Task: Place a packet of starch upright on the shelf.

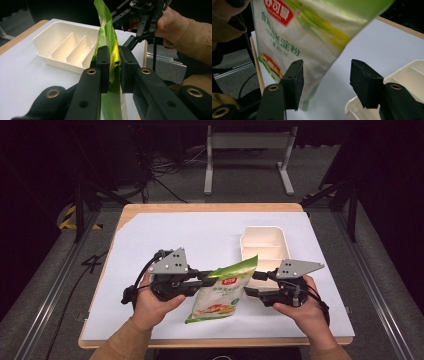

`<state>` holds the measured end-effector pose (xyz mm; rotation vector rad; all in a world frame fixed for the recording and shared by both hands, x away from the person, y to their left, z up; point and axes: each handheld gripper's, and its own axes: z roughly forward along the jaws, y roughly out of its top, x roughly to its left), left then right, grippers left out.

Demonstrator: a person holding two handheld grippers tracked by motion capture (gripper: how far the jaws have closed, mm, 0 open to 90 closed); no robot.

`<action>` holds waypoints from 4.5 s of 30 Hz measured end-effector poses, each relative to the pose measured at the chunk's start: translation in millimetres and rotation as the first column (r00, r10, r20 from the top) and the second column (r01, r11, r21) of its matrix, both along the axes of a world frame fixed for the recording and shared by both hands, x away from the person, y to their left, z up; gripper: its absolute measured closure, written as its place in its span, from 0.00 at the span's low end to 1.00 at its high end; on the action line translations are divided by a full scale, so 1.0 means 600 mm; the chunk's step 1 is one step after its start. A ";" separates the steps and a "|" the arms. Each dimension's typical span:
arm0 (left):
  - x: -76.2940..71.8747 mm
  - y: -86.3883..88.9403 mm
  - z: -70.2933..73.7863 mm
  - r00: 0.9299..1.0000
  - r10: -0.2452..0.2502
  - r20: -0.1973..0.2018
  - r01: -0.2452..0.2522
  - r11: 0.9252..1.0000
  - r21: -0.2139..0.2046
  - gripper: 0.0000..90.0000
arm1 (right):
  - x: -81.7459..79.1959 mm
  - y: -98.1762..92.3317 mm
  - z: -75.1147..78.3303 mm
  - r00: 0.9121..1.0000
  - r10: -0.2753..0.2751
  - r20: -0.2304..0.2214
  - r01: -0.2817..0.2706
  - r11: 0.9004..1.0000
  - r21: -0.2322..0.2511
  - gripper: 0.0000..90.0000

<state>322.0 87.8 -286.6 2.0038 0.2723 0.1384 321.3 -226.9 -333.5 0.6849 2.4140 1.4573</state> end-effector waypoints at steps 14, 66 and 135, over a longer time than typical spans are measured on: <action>-0.006 -0.010 -0.003 0.998 -0.042 0.037 0.042 0.999 -0.003 0.90 | 0.005 0.018 -0.020 0.994 0.096 -0.051 -0.085 0.977 0.198 0.40; 0.050 0.099 -0.011 0.969 0.243 -0.034 -0.246 0.965 -0.096 0.31 | -0.004 -0.016 0.147 0.992 -0.017 0.124 0.018 1.000 -0.008 0.96; 0.085 0.129 -0.042 0.936 0.344 -0.079 -0.345 0.939 -0.002 0.28 | 0.075 -0.113 0.036 0.993 -0.117 -0.008 0.117 0.989 0.088 0.96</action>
